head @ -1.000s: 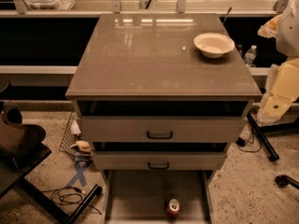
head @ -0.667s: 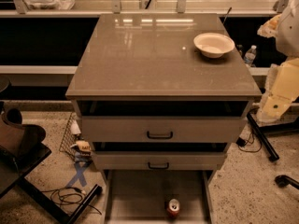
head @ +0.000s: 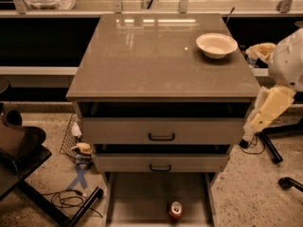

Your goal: Pick coke can from bottom drawer and place on counter

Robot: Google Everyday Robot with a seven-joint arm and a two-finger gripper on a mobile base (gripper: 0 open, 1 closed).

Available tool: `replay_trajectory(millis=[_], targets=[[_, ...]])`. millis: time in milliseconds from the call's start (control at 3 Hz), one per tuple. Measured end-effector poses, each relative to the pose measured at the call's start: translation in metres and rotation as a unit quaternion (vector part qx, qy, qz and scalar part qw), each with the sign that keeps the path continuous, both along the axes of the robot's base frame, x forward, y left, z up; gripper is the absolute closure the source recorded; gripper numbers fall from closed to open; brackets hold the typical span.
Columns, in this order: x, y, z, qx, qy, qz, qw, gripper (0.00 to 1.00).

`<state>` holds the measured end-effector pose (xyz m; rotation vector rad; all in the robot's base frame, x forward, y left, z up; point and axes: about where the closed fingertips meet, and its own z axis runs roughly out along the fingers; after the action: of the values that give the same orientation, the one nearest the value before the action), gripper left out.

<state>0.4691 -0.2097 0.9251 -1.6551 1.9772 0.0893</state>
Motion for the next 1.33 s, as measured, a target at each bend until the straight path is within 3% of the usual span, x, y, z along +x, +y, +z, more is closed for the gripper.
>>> replay_trajectory(millis=[333, 667, 1000, 1333], targets=[[0.009, -0.014, -0.044, 0.074, -0.028, 0.008, 0.9968, 0.0], [-0.002, -0.054, -0.099, 0.121, -0.047, 0.011, 0.9915, 0.0], [-0.029, -0.092, -0.158, 0.144, -0.057, 0.019, 0.9876, 0.0], [-0.054, -0.101, -0.207, 0.144, -0.081, 0.071, 0.9837, 0.0]])
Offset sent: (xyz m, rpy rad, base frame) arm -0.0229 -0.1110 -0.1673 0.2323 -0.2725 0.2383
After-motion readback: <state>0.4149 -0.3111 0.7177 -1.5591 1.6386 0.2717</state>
